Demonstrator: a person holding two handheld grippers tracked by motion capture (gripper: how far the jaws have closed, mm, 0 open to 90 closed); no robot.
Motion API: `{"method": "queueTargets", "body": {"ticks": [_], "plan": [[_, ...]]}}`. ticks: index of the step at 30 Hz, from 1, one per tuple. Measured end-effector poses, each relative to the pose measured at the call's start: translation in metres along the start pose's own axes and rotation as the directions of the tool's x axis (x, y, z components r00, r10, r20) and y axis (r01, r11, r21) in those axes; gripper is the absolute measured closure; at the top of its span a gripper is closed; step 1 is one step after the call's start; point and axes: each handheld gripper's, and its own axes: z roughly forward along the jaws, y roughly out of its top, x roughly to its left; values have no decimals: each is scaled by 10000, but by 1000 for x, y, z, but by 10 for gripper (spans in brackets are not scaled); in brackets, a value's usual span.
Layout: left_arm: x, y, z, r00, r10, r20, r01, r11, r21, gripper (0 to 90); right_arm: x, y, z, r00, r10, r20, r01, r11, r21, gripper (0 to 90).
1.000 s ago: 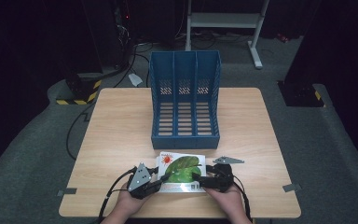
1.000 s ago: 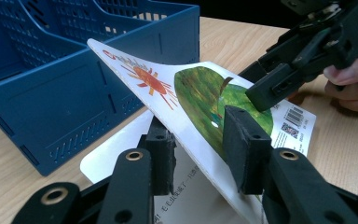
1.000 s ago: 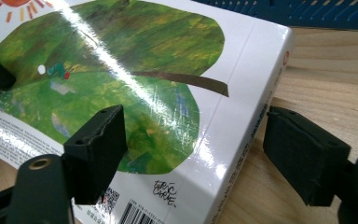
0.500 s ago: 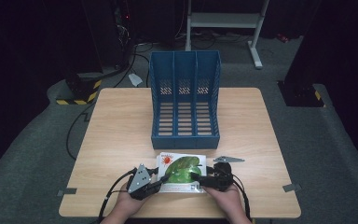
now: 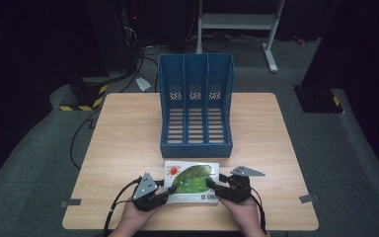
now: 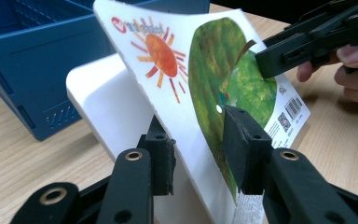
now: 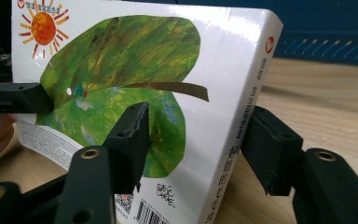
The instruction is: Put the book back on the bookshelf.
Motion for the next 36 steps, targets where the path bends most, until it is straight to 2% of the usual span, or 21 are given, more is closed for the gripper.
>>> {"method": "queueTargets", "body": {"ticks": [9, 19, 27, 29, 30, 34, 36], "plan": [[0, 0, 3, 9998, -107, -188, 107, 9999, -3, 643, 3, 2, -8, 9982, -511, 299, 524, 9976, -446, 492], [-1, -1, 7, 9988, 231, -429, -218, 9993, 289, 658, 8, 4, -18, 9950, -862, 504, 908, 9913, -957, 526], [-4, -1, 11, 9982, 217, -555, -201, 9994, 299, 668, 13, 3, -23, 9880, -1296, 845, 1384, 9845, -1079, 524], [-6, -1, 12, 9979, 315, -570, -298, 9991, 312, 669, 13, 3, -24, 9871, -1315, 908, 1412, 9839, -1094, 521], [-8, 0, 15, 9963, 554, -654, -534, 9981, 319, 670, 12, 4, -27, 9860, -1344, 985, 1456, 9823, -1178, 517], [-13, -1, 19, 9922, 1001, -738, -970, 9943, 454, 673, 10, 5, -33, 9837, -1437, 1081, 1578, 9782, -1352, 501], [-14, -1, 18, 9933, 962, -641, -932, 9944, 492, 673, 9, 4, -34, 9844, -1449, 1002, 1578, 9782, -1352, 492]]}}
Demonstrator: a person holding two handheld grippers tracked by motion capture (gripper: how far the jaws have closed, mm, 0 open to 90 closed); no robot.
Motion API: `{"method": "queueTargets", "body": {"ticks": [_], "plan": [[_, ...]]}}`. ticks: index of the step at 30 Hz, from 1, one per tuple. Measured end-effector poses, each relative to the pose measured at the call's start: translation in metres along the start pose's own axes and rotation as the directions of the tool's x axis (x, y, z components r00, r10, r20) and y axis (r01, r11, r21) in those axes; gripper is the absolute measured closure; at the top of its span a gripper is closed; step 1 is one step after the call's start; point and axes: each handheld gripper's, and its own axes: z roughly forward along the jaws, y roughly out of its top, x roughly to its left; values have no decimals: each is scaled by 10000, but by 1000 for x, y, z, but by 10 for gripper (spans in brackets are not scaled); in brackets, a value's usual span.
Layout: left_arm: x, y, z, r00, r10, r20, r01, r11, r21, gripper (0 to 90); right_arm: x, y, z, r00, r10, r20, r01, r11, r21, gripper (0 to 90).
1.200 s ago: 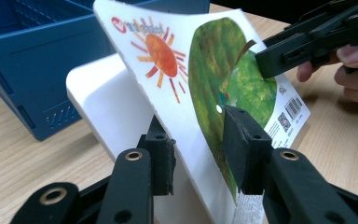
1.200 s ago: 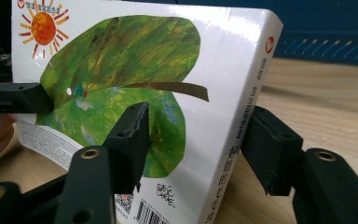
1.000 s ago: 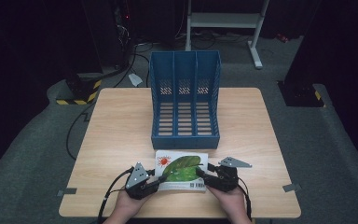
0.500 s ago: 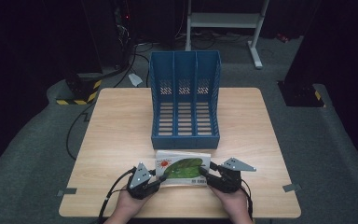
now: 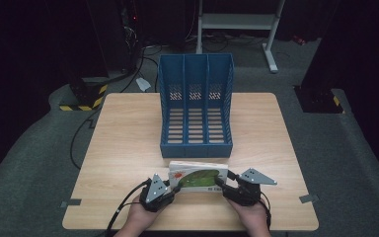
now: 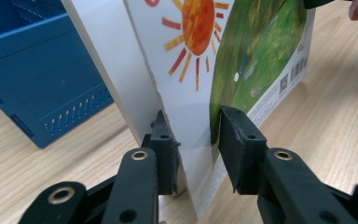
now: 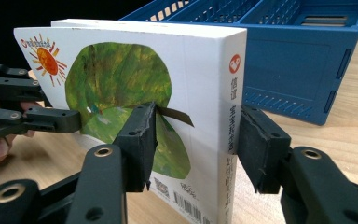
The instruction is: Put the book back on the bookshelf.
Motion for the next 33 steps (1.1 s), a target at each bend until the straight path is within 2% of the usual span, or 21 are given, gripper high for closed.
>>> {"method": "queueTargets", "body": {"ticks": [2, 6, 9, 13, 16, 24, 27, 28, 31, 33], "plan": [[-1, 0, -1, 10000, 3, 82, -3, 10000, 37, 672, 0, -2, -1, 9999, 117, -93, -117, 9999, 69, 479], [-3, -2, -4, 9997, 133, 180, -136, 9998, 155, 670, 0, -5, -4, 9997, -36, -235, 39, 9999, 132, 455], [-3, -4, -8, 9997, 222, 63, -223, 9995, 215, 663, 4, -6, -6, 9993, -114, -344, 120, 9998, 156, 424], [2, -5, -15, 9999, 73, -83, -72, 9999, 105, 610, 8, -3, -7, 9984, -343, -451, 353, 9992, 207, 366], [5, -5, -18, 9995, -155, -276, 155, 9999, 18, 534, 7, -2, -6, 9980, -320, -545, 328, 9994, 140, 343], [9, -7, -15, 9987, -334, -380, 339, 9993, 129, 446, 10, 9, 1, 9931, -672, -960, 668, 9977, -69, 311], [11, -8, -15, 9988, -362, -321, 369, 9991, 208, 431, 14, 10, 6, 9907, -912, -1006, 916, 9958, -8, 304], [13, -8, -15, 9983, -489, -316, 496, 9985, 240, 426, 15, 11, 7, 9906, -967, -972, 974, 9952, 27, 305], [20, -10, -18, 9972, -679, -320, 687, 9973, 245, 408, 14, 11, 7, 9902, -1023, -953, 1021, 9947, -69, 361], [27, -9, -21, 9952, -768, -612, 783, 9967, 228, 401, 14, 10, 6, 9892, -1068, -999, 1068, 9943, -55, 390]]}}
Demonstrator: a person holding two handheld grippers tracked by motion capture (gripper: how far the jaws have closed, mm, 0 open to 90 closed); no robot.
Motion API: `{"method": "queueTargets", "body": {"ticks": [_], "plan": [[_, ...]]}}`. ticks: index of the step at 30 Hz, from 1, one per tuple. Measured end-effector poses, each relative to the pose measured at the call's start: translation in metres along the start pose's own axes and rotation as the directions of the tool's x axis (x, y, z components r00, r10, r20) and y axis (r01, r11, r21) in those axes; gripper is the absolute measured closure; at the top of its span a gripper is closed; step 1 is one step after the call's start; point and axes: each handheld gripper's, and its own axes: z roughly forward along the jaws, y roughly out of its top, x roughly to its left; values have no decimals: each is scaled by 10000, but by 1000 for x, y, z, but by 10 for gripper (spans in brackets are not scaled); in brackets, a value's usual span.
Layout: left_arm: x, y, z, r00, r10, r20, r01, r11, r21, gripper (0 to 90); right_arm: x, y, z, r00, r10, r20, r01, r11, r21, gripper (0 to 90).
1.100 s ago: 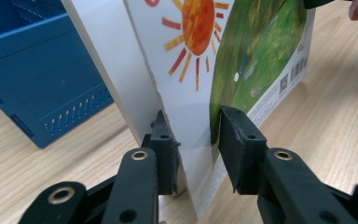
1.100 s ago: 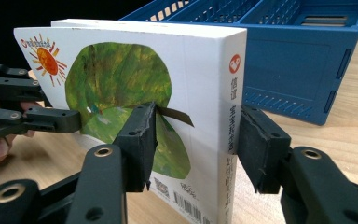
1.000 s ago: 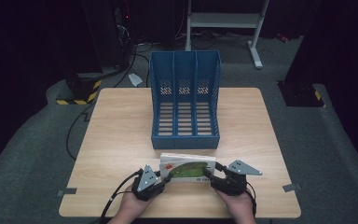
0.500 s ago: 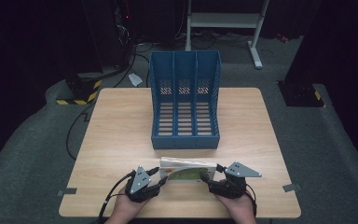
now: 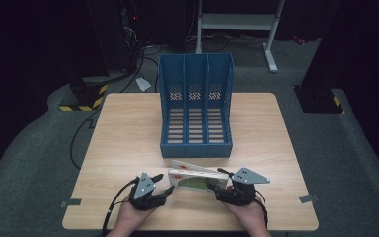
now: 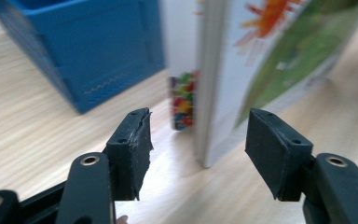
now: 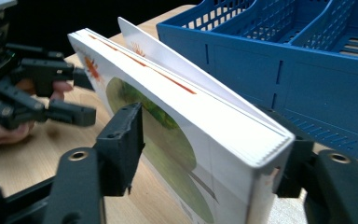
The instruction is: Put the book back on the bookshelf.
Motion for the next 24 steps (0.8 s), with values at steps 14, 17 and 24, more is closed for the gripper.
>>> {"method": "queueTargets", "body": {"ticks": [14, 17, 24], "plan": [[64, -14, -2, 9650, -1049, -2402, 1384, 9822, 1271, 367, 5, -8, -10, 9978, -566, -344, 562, 9983, -146, 558], [66, -17, 3, 9606, -982, -2601, 1429, 9769, 1591, 361, 7, -9, -11, 9972, -638, -382, 632, 9979, -169, 598], [66, -21, 10, 9606, -899, -2630, 1432, 9711, 1911, 355, 9, -11, -13, 9954, -815, -508, 803, 9965, -242, 688]]}}
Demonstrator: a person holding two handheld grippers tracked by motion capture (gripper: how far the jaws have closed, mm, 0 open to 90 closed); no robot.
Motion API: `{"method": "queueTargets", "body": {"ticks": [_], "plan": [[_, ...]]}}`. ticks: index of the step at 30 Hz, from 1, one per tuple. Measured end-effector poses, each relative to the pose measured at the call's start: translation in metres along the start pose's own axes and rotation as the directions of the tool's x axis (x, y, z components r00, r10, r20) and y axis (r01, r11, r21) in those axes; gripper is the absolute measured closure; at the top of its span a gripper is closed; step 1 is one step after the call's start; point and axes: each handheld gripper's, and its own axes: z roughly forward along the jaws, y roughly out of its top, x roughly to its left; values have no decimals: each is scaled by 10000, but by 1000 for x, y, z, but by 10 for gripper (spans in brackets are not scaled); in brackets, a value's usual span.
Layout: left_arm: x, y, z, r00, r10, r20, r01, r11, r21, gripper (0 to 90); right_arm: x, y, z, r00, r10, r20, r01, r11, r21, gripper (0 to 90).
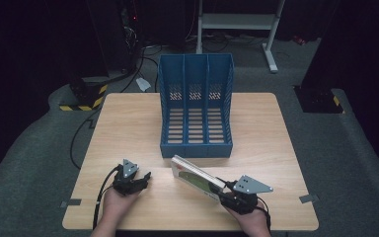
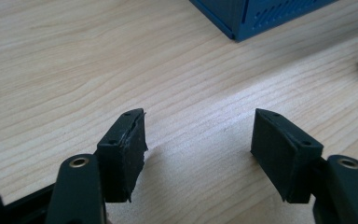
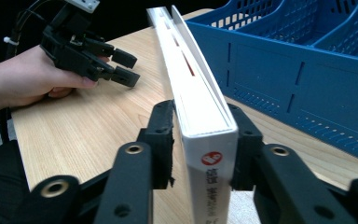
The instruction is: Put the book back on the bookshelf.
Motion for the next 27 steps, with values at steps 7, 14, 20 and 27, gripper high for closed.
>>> {"method": "queueTargets", "body": {"ticks": [7, 14, 20, 27], "plan": [[1, 0, 2, 9999, -150, 17, 150, 9997, 166, 359, 1, 0, 0, 9999, -121, 94, 122, 9999, -58, 736], [0, 0, 1, 9999, -135, -6, 135, 9997, 209, 362, 6, 0, -1, 9983, -405, 421, 411, 9991, -136, 741], [0, 0, 2, 9998, -175, -18, 175, 9997, 192, 363, 7, 1, -6, 9946, -493, 910, 514, 9985, -207, 742], [1, 0, 1, 9999, -137, 17, 136, 9996, 236, 364, 9, 0, -8, 9891, -552, 1368, 568, 9984, -75, 738]]}}
